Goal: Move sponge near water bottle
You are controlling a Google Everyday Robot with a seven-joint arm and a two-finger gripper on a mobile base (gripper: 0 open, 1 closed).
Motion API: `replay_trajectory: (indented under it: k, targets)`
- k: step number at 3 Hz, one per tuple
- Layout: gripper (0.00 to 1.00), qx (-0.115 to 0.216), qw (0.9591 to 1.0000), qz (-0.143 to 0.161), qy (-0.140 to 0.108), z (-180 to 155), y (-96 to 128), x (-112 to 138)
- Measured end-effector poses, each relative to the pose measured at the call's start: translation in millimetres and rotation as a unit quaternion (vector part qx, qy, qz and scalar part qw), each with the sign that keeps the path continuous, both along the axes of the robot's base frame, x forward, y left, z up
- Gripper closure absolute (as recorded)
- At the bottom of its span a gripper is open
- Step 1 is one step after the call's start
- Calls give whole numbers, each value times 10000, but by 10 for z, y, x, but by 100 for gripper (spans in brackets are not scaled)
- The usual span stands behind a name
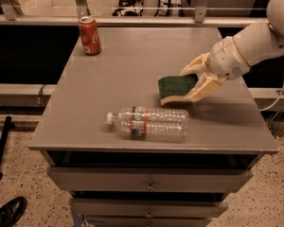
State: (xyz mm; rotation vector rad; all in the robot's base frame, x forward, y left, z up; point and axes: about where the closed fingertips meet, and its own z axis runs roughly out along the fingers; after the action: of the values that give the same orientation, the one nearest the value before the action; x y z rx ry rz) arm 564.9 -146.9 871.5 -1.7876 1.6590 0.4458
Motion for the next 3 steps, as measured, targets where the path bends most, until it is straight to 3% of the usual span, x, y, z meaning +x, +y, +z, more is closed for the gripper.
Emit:
replay_trajectory:
  k: [1, 3]
  targets:
    - [100, -69, 9984, 554, 121, -46, 57, -120]
    - [100, -159, 9954, 922, 201, -97, 85, -161]
